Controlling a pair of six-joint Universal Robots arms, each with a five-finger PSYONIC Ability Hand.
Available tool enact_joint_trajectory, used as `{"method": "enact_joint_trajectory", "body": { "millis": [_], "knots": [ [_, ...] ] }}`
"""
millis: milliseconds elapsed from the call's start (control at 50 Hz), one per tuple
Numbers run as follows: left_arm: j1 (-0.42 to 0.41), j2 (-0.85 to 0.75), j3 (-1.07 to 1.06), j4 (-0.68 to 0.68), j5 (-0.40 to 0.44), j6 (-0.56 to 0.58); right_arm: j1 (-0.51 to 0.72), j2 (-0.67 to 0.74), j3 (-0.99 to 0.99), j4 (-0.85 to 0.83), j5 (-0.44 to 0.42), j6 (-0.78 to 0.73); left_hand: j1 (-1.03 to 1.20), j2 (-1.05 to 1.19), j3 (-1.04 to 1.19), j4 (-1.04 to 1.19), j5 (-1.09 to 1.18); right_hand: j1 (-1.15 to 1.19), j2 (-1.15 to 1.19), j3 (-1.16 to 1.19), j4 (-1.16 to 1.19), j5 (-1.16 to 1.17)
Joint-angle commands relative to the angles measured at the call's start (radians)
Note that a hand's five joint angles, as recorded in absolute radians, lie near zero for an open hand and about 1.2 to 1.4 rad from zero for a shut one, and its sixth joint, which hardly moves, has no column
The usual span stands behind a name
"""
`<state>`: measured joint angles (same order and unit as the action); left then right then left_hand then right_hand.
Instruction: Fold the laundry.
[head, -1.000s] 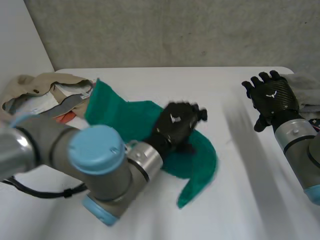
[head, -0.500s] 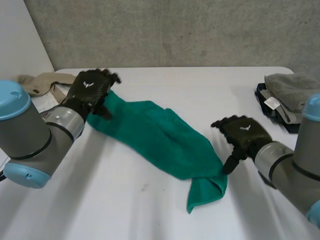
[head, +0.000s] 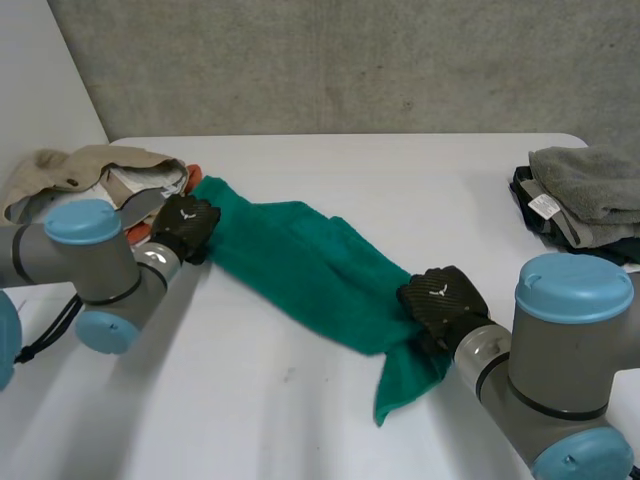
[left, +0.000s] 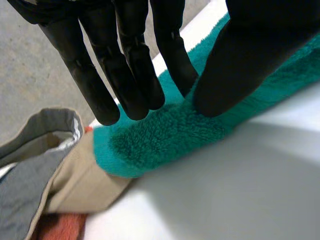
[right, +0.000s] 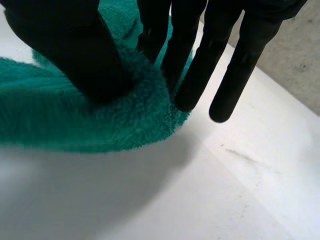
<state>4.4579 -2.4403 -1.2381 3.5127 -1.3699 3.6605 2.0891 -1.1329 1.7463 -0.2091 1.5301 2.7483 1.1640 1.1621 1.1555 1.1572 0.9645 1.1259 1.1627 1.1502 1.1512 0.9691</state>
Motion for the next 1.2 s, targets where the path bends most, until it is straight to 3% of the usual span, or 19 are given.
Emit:
{"method": "enact_joint_trajectory", "body": {
  "millis": [20, 160, 240, 340, 500, 600, 660, 920, 940, 960, 980, 1020, 1100, 1200],
  "knots": [
    [-0.034, -0.011, 0.039, 0.026, 0.000, -0.016, 0.002, -0.027, 0.009, -0.033, 0.010, -0.050, 0.232, 0.234, 0.241, 0.239, 0.257, 0.270, 0.234, 0.246, 0.245, 0.253],
    [-0.066, 0.050, -0.004, 0.020, -0.012, -0.034, -0.007, -0.151, 0.007, -0.003, 0.009, -0.070, 0.232, 0.234, 0.241, 0.239, 0.257, 0.270, 0.234, 0.246, 0.245, 0.253],
    [-0.062, 0.300, -0.104, 0.028, -0.015, -0.071, -0.015, -0.296, -0.016, 0.046, -0.002, -0.124, 0.232, 0.234, 0.241, 0.239, 0.257, 0.270, 0.234, 0.246, 0.245, 0.253],
    [-0.058, 0.594, -0.201, 0.023, -0.012, -0.207, -0.029, -0.410, -0.100, 0.118, -0.013, -0.200, 0.232, 0.234, 0.241, 0.239, 0.257, 0.270, 0.234, 0.246, 0.245, 0.253],
    [-0.040, 0.806, -0.271, 0.015, -0.001, -0.373, -0.064, -0.442, -0.284, 0.264, -0.028, -0.233, 0.232, 0.234, 0.241, 0.239, 0.257, 0.270, 0.234, 0.246, 0.245, 0.253],
    [-0.037, 0.788, -0.293, 0.019, -0.008, -0.379, -0.064, -0.418, -0.329, 0.298, -0.063, -0.230, 0.232, 0.234, 0.241, 0.239, 0.257, 0.270, 0.234, 0.246, 0.245, 0.253],
    [-0.037, 0.684, -0.281, 0.015, -0.012, -0.373, -0.063, -0.361, -0.333, 0.293, -0.073, -0.220, 0.232, 0.234, 0.241, 0.239, 0.257, 0.270, 0.234, 0.246, 0.245, 0.253],
    [-0.032, 0.175, -0.074, -0.057, -0.038, -0.237, 0.019, 0.131, -0.479, 0.267, -0.036, -0.191, 0.232, 0.234, 0.241, 0.239, 0.257, 0.270, 0.234, 0.246, 0.245, 0.253],
    [-0.031, 0.158, -0.064, -0.060, -0.047, -0.226, 0.022, 0.151, -0.487, 0.261, -0.024, -0.190, 0.134, 0.136, 0.142, 0.141, 0.159, 0.270, 0.234, 0.246, 0.245, 0.253],
    [-0.025, 0.136, -0.055, -0.066, -0.070, -0.209, 0.023, 0.168, -0.494, 0.257, -0.012, -0.188, -0.335, -0.333, -0.327, -0.328, -0.310, 0.270, 0.234, 0.246, 0.245, 0.253],
    [-0.023, 0.132, -0.057, -0.069, -0.083, -0.198, 0.026, 0.188, -0.501, 0.252, 0.013, -0.188, -0.543, -0.541, -0.535, -0.536, -0.518, 0.270, 0.234, 0.246, 0.245, 0.253],
    [-0.022, 0.132, -0.064, -0.072, -0.101, -0.185, 0.026, 0.197, -0.505, 0.249, 0.035, -0.188, -0.669, -0.667, -0.660, -0.662, -0.644, 0.270, 0.234, 0.246, 0.245, 0.253],
    [-0.032, 0.185, -0.112, -0.078, -0.112, -0.180, 0.028, 0.194, -0.501, 0.247, 0.056, -0.188, -0.654, -0.652, -0.646, -0.647, -0.629, 0.270, 0.234, 0.246, 0.245, 0.253],
    [-0.051, 0.395, -0.289, -0.086, -0.100, -0.178, 0.023, 0.186, -0.484, 0.247, 0.056, -0.187, -0.475, -0.473, -0.467, -0.469, -0.450, 0.270, 0.234, 0.246, 0.245, 0.253]
  ]
}}
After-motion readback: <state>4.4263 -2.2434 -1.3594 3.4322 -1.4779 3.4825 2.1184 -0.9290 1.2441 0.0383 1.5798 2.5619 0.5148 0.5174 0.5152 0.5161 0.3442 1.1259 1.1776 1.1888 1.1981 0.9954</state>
